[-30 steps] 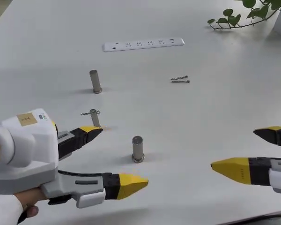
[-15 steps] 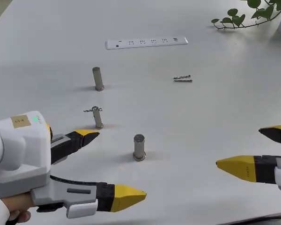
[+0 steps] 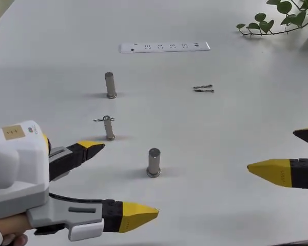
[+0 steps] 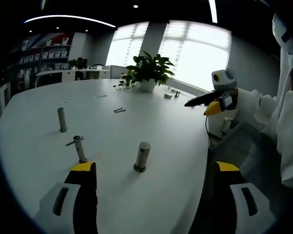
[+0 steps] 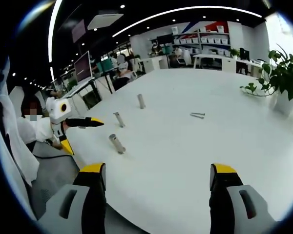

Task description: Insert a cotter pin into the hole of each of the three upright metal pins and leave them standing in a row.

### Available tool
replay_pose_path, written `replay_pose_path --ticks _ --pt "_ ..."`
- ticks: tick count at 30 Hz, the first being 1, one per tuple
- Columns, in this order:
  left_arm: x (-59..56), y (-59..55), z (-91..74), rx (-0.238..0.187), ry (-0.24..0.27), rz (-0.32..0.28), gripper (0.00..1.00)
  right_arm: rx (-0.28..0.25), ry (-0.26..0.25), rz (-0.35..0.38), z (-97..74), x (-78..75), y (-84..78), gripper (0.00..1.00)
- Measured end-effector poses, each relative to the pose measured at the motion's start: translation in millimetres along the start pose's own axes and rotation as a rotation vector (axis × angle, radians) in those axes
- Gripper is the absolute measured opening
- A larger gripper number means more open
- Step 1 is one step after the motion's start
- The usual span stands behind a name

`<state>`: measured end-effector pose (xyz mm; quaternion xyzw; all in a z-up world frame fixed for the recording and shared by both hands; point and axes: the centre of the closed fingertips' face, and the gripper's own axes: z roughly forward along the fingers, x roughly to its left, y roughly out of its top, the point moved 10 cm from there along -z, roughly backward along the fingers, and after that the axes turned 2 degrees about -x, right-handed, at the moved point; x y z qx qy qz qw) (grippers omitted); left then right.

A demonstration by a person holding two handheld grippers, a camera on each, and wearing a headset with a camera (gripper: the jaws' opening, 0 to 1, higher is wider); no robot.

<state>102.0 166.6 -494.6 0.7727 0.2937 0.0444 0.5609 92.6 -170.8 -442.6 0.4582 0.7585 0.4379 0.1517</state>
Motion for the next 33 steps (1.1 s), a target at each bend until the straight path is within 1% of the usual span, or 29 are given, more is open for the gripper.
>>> replay_pose_path --ticks 2,4,7,8,9,11,14,18,19,23,25,26,28,31,33 --pt "-0.4 -0.2 -0.8 0.000 0.000 -0.002 0.99 0.012 0.007 -0.016 1.0 -3.4 5.1 0.82" --pt "-0.7 -0.6 -1.3 0.002 0.001 -0.001 0.99 0.026 0.004 -0.023 2.8 -7.9 10.4 0.81" --pt "-1.1 -1.4 -2.0 0.007 0.004 0.000 0.99 0.039 0.004 -0.060 5.1 -14.4 18.4 0.81" --pt "-1.3 -1.9 -2.5 0.010 0.008 0.002 0.99 0.049 0.006 -0.087 7.5 -20.3 24.1 0.80" --pt "-1.2 -2.2 -2.7 0.011 0.010 0.001 0.99 0.053 0.001 -0.097 9.0 -23.5 27.0 0.80" --pt "-1.0 -3.2 -3.6 0.013 0.014 -0.020 0.99 0.067 0.007 -0.124 13.1 -30.5 33.7 0.79" --pt "-1.2 -3.1 -5.0 0.018 0.014 -0.011 0.99 0.081 0.020 -0.165 19.2 -36.1 45.3 0.75" --pt "-2.5 -1.8 -6.2 0.010 0.013 -0.014 0.99 0.125 0.037 -0.250 29.5 -45.7 59.6 0.71" --pt "-2.7 -1.6 -6.5 0.008 0.014 -0.015 0.99 0.140 0.043 -0.266 33.3 -48.2 63.9 0.70" --pt "-1.9 -1.8 -8.1 0.004 0.023 -0.022 0.99 0.167 0.062 -0.303 47.6 -58.8 77.7 0.68" --pt "-1.6 -2.0 -8.7 0.003 0.026 -0.025 0.99 0.178 0.072 -0.325 51.9 -61.7 81.3 0.66" --pt "-1.4 -2.1 -9.6 0.000 0.028 -0.028 0.99 0.196 0.082 -0.345 57.4 -65.0 85.6 0.64" --pt "-1.2 -2.7 -10.7 0.000 0.029 -0.031 0.99 0.214 0.095 -0.371 65.2 -68.8 91.6 0.62" --pt "-0.3 -4.5 -12.0 0.003 0.037 -0.036 0.99 0.230 0.103 -0.396 77.2 -74.1 100.2 0.60" --pt "0.0 -5.5 -13.1 0.004 0.041 -0.039 0.99 0.238 0.111 -0.414 85.1 -74.7 105.3 0.59"
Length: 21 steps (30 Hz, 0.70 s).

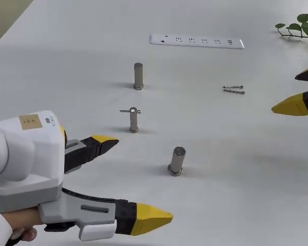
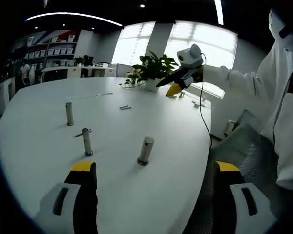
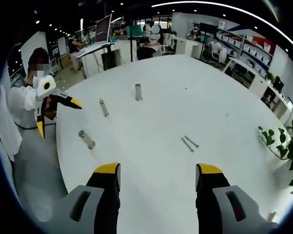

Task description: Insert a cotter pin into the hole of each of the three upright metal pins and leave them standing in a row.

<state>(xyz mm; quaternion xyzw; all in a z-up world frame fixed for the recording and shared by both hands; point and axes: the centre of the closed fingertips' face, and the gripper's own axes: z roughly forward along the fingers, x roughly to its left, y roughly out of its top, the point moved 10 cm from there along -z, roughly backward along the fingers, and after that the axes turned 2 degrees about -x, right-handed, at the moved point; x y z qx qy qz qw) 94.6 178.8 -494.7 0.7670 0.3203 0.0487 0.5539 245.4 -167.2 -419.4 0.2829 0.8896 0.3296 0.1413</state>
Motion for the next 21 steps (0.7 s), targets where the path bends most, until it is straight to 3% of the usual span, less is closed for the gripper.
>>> replay_pose_path --ticks 6,11,21 --pt "-0.1 -1.1 -1.6 -0.004 0.003 -0.013 0.99 0.057 0.032 -0.070 21.0 -12.8 11.7 0.54" --pt "-1.7 -1.2 -1.0 -0.003 -0.005 -0.016 0.99 0.089 0.048 -0.113 30.8 -11.3 19.3 0.51" --pt "-0.5 -1.1 -3.6 -0.023 0.016 -0.041 0.99 0.145 0.092 -0.207 55.8 -28.2 18.8 0.37"
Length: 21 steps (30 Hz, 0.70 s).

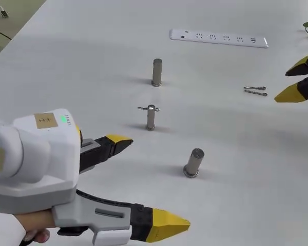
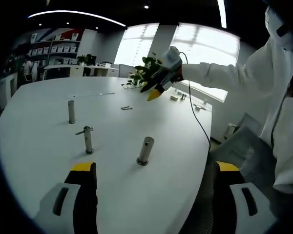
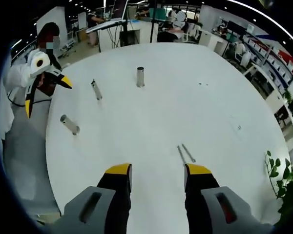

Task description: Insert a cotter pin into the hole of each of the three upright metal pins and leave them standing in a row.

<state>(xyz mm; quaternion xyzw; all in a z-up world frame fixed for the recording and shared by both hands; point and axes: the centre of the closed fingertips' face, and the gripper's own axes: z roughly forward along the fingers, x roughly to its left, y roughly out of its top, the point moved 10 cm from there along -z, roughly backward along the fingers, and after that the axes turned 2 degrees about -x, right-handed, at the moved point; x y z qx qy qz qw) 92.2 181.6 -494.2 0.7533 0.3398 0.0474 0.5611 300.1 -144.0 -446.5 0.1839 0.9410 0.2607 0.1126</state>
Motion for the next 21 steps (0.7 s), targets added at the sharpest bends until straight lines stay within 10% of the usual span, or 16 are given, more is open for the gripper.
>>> replay_pose_path --ticks 21 --pt "-1.0 -3.4 4.8 0.024 0.000 -0.026 0.96 0.092 0.061 -0.041 52.5 -35.7 -5.2 0.16"
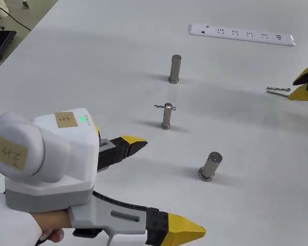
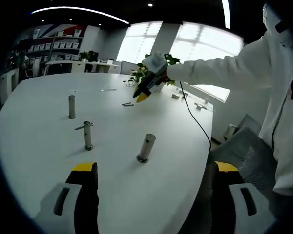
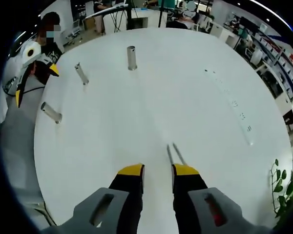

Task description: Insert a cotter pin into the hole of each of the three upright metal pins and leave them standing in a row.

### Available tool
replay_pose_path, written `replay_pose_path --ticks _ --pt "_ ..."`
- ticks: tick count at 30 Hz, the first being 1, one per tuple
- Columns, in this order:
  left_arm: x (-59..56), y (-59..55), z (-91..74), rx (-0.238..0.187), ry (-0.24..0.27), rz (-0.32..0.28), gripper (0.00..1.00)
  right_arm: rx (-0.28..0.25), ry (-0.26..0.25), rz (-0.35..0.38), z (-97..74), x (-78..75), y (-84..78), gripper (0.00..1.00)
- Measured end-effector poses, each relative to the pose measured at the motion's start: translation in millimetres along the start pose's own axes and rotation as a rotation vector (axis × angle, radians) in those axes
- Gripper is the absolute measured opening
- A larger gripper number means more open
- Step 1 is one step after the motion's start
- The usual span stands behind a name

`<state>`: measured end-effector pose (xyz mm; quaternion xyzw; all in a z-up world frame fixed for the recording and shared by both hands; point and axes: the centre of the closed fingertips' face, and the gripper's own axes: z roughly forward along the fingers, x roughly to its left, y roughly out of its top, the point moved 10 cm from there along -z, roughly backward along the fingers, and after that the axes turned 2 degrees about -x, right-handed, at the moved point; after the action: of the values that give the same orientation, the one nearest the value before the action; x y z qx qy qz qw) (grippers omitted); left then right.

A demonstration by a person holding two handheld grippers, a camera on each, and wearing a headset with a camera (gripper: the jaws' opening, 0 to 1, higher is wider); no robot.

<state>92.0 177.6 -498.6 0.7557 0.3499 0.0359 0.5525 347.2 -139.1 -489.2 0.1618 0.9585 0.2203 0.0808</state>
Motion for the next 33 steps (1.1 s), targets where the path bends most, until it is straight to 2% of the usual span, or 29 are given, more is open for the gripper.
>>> replay_pose_path --ticks 8,14,18,22,33 --pt "-0.5 -0.6 3.0 0.008 -0.003 -0.015 0.96 0.023 -0.005 0.021 17.5 -16.3 -4.7 0.10" --pt "1.2 -0.7 4.3 0.013 0.000 -0.022 0.96 0.049 -0.009 0.003 25.5 -19.6 -7.5 0.06" --pt "1.7 -0.9 4.4 0.014 0.003 -0.021 0.95 0.073 -0.006 -0.012 31.7 -30.9 -12.4 0.05" --pt "1.8 -3.0 4.0 0.020 0.007 -0.021 0.95 0.098 -0.008 -0.043 30.7 -31.2 -14.5 0.03" --pt "4.0 -2.7 4.5 0.019 0.010 -0.032 0.94 0.099 0.017 -0.061 34.3 -37.2 -12.0 0.00"
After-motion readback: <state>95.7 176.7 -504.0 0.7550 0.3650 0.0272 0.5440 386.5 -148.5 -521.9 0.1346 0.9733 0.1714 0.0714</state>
